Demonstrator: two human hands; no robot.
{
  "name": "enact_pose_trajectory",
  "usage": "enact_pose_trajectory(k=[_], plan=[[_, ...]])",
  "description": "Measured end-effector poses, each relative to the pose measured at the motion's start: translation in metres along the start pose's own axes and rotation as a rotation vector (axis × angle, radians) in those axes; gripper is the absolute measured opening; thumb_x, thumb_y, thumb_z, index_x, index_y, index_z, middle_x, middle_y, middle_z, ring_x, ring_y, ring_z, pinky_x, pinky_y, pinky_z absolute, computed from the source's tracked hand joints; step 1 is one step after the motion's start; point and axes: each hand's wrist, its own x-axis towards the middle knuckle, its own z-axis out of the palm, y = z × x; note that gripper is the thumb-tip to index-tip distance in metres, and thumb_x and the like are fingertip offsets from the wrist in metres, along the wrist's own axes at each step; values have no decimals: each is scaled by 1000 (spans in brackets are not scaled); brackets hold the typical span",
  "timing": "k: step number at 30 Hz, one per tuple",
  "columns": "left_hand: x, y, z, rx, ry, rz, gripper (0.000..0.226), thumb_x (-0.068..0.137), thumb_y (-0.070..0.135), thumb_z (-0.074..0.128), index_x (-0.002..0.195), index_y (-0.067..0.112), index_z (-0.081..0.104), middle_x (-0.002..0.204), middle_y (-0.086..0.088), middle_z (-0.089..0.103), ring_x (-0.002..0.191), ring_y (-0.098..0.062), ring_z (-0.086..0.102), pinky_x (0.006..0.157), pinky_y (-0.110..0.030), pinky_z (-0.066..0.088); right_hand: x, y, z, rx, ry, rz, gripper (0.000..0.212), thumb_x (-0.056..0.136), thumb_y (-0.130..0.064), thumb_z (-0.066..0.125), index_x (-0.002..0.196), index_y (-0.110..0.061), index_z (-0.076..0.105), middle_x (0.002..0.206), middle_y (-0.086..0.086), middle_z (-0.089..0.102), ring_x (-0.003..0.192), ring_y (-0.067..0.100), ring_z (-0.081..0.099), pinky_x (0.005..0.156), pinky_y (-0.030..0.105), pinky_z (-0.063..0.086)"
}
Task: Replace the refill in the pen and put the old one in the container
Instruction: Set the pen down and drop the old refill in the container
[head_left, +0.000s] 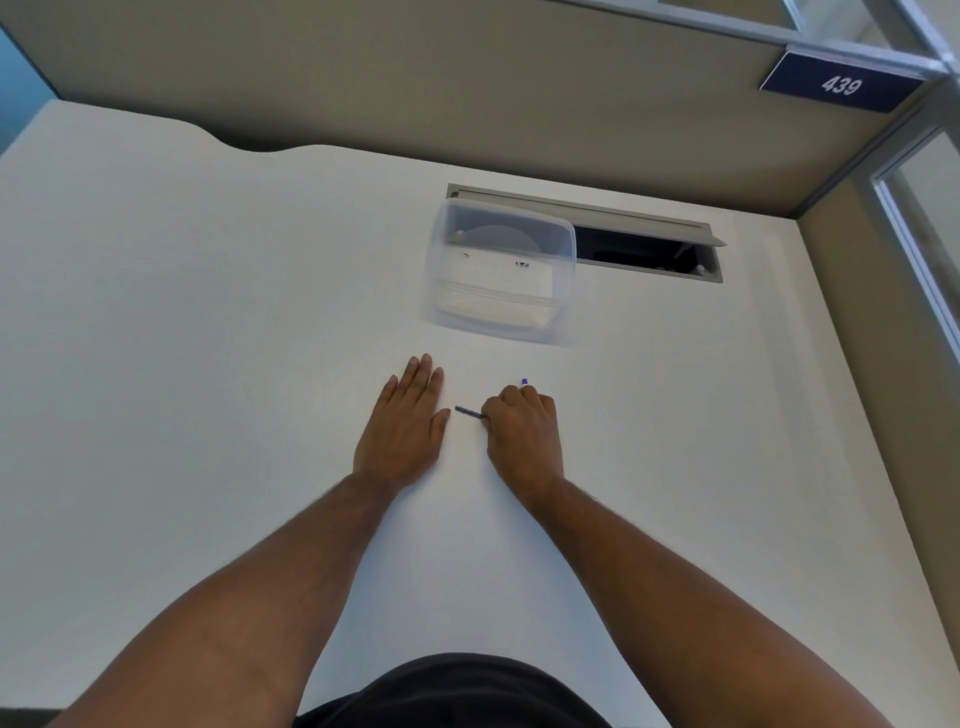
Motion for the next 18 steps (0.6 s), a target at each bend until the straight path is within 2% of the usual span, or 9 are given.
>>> enact_pose_trajectory(k=[6, 11, 15, 18], plan=[[-1, -1, 1, -9, 12, 3, 59, 102, 37, 28, 155, 11, 26, 165, -7, 18, 154, -20, 11, 124, -42, 17, 1, 0, 3, -11, 7, -29, 17, 79, 0, 68, 83, -15, 62, 84, 2, 60, 83, 26, 54, 77, 38, 46], [-1, -1, 0, -6, 24, 8, 59, 101, 37, 26, 154, 10, 29, 164, -8, 22, 153, -22, 15, 122, -43, 21, 26, 6, -15, -20, 89, -94, 20, 76, 3, 66, 85, -14, 62, 86, 5, 60, 84, 30, 54, 76, 41, 44], [-1, -1, 0, -5, 16, 8, 58, 101, 36, 29, 154, 11, 28, 164, -7, 21, 153, -21, 14, 123, -42, 19, 74, 11, -41, -8, 194, 6, 18, 78, 3, 67, 85, -14, 64, 86, 6, 63, 84, 31, 55, 74, 42, 44], [0, -1, -1, -5, 11, 2, 58, 101, 36, 30, 153, 11, 28, 165, -7, 21, 153, -21, 14, 123, -41, 18, 105, 13, -61, 28, 256, 74, 16, 83, 2, 66, 87, -13, 68, 85, 6, 67, 86, 32, 57, 77, 42, 42]])
